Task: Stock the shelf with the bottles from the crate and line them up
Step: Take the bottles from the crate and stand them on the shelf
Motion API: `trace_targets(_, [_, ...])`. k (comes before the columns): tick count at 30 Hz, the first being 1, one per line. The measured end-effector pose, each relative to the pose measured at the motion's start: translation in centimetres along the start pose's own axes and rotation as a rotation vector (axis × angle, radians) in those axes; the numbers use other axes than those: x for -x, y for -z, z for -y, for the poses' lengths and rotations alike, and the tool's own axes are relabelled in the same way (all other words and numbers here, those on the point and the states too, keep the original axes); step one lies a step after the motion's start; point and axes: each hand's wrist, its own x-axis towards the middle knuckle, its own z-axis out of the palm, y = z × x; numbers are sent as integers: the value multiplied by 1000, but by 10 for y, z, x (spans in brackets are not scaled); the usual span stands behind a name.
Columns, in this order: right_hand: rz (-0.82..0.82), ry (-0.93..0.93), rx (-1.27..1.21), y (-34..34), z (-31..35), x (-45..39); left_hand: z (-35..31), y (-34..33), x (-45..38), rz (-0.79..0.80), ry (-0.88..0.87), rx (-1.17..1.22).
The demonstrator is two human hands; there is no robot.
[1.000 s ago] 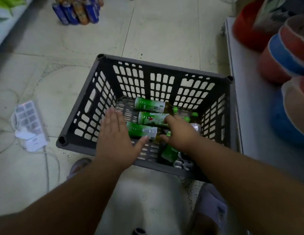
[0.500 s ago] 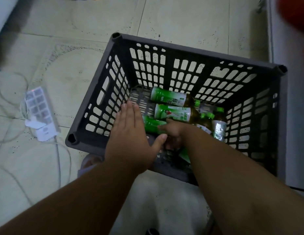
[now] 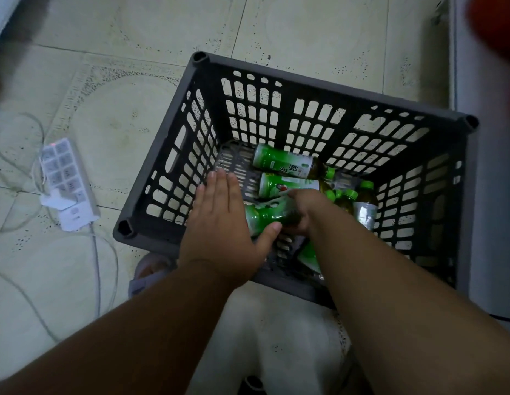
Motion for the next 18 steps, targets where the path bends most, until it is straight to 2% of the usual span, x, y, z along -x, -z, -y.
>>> trace_targets(5, [-195, 599, 585, 33, 2, 36, 0, 3, 3, 6, -16, -24])
trace_targets(7, [-181, 741, 708, 43, 6, 51, 0, 5, 3, -5, -17, -6])
trace_targets(15, [-17, 777, 248, 47, 14, 85, 0, 4, 3, -11, -7, 18])
trace_targets(18, [-21, 645, 256, 42, 14, 72, 1, 2, 1, -28, -7, 29])
